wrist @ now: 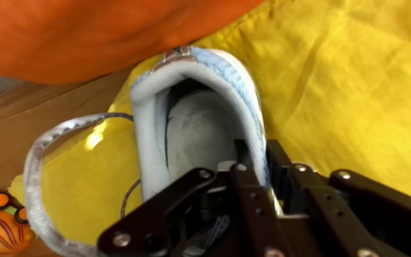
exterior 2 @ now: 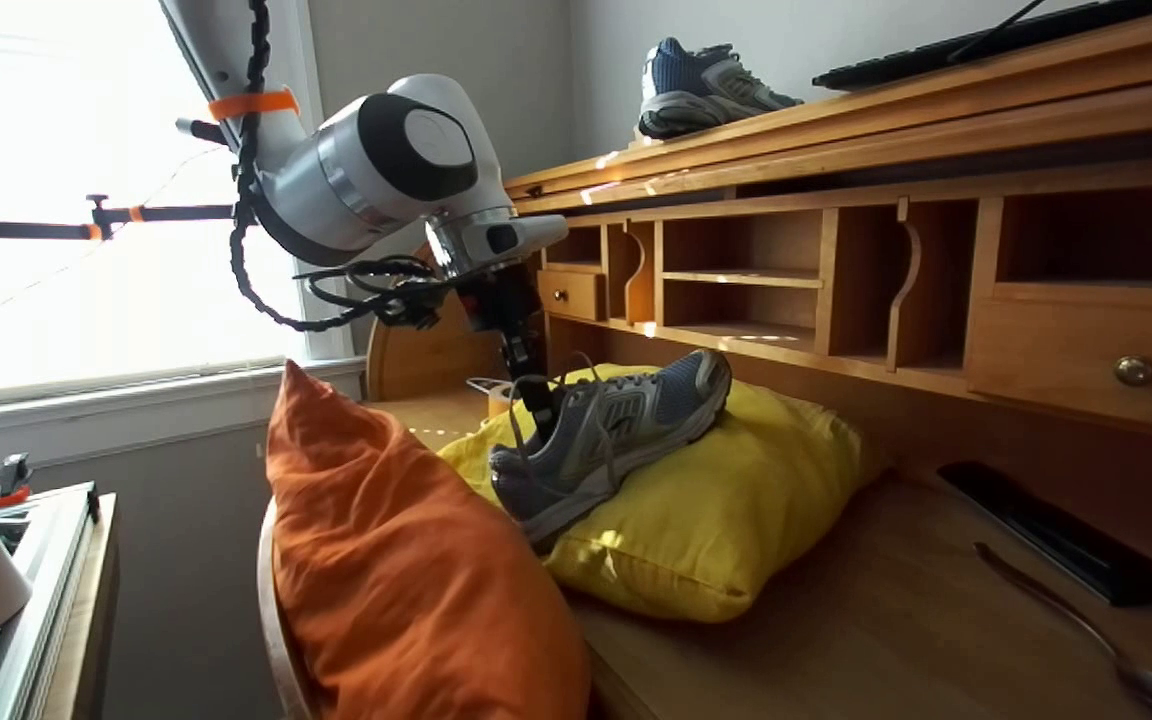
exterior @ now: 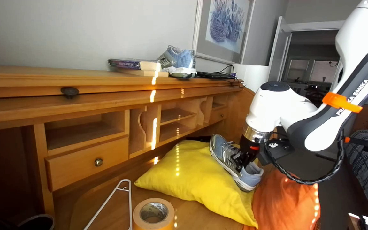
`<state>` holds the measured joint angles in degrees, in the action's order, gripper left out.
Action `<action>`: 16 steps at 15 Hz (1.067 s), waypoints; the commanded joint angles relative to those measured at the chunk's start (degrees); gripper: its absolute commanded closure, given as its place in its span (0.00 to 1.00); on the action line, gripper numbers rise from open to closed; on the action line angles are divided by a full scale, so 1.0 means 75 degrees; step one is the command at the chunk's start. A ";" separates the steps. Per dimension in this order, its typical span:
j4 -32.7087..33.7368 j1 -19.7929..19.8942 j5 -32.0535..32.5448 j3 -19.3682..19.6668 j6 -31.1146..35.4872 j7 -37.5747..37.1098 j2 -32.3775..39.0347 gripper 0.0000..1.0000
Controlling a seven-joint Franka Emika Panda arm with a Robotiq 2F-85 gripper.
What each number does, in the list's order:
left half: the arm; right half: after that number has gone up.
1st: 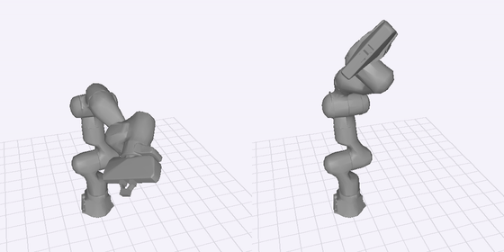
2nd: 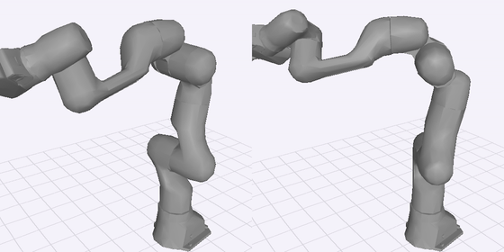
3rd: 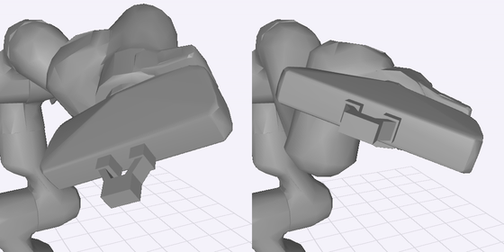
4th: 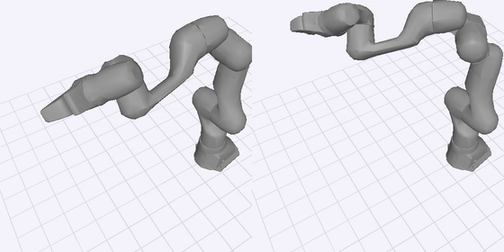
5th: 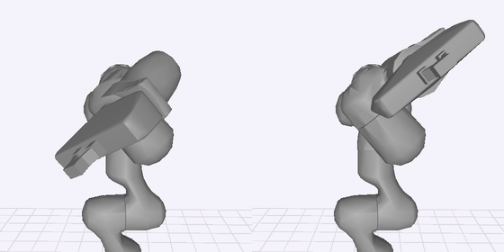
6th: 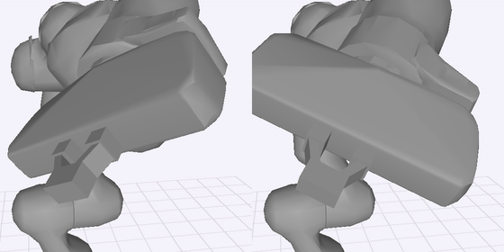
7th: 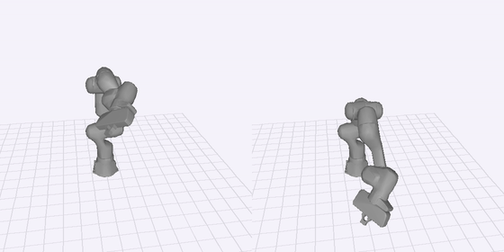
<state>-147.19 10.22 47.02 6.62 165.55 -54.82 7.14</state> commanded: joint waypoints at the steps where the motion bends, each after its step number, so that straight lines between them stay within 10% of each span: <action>1: 0.0242 0.0026 -0.0654 -0.0138 -0.0114 0.0153 -0.0329 0.96; 16: 0.1316 -0.0383 -0.2207 -0.0552 -0.2197 0.1888 -0.1768 0.96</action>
<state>-138.46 7.86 32.11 2.77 152.26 -43.57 -4.56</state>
